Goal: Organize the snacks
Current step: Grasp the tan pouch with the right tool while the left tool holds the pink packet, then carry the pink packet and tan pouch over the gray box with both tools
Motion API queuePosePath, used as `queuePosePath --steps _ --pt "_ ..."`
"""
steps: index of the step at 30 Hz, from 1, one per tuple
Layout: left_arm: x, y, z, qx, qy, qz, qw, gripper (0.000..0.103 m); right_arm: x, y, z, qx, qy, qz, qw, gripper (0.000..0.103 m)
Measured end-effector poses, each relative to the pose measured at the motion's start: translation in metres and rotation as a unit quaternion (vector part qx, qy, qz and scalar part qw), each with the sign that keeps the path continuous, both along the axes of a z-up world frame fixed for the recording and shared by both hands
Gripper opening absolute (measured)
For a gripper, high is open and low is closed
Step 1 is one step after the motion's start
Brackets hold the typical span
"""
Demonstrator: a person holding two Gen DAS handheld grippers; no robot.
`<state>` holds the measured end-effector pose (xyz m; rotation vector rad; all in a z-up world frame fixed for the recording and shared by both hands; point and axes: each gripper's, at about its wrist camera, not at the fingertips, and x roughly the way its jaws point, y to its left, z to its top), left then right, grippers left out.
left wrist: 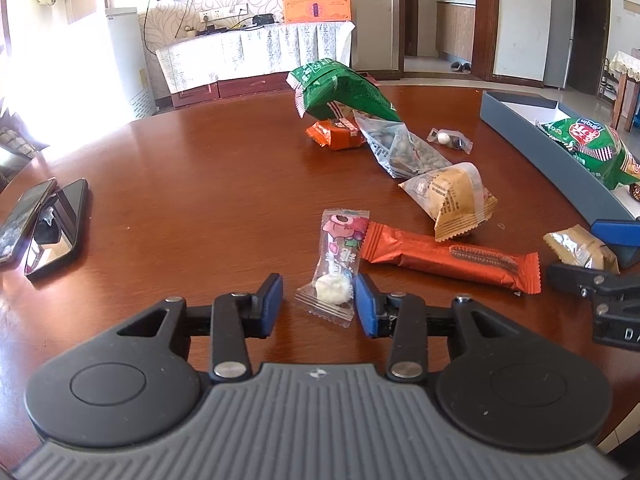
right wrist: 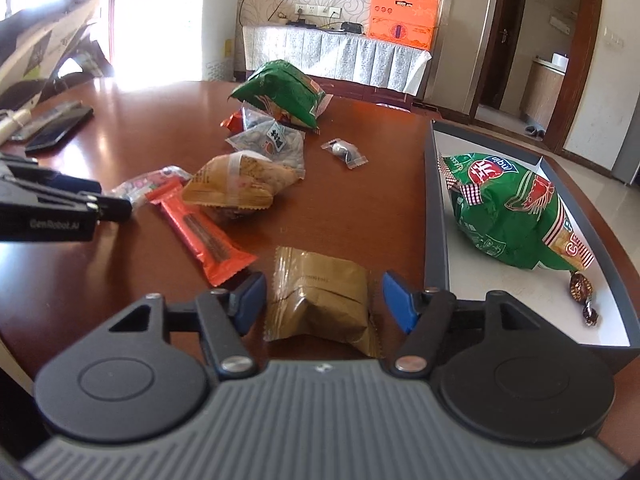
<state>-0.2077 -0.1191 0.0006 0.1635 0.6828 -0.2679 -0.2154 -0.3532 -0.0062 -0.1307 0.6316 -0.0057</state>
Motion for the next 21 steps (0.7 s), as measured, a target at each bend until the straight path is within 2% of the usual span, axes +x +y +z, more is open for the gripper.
queuePosePath --steps 3,5,8,11,15,21 --pt "0.002 0.003 0.000 -0.009 0.004 0.001 1.0000 0.048 -0.002 -0.002 0.000 -0.001 0.003 0.009 1.000 0.066" --pt "0.002 0.002 0.000 -0.010 0.004 -0.001 0.9999 0.048 -0.002 -0.004 0.002 0.015 0.007 0.019 1.000 0.048" --pt "0.003 0.003 0.000 -0.017 0.006 -0.006 0.9998 0.042 -0.003 -0.007 0.003 0.033 0.012 0.029 0.999 0.041" --pt "0.001 0.001 0.000 -0.018 0.006 -0.015 0.9997 0.034 -0.006 -0.007 0.005 0.035 0.009 0.035 0.999 0.039" --pt "0.000 -0.002 0.000 -0.014 0.000 -0.019 0.9997 0.031 -0.008 -0.010 0.009 0.054 -0.002 0.034 0.998 0.038" --pt "0.000 -0.002 0.002 0.001 -0.019 -0.004 0.9998 0.030 -0.015 -0.014 0.023 0.078 -0.047 0.040 0.995 0.038"
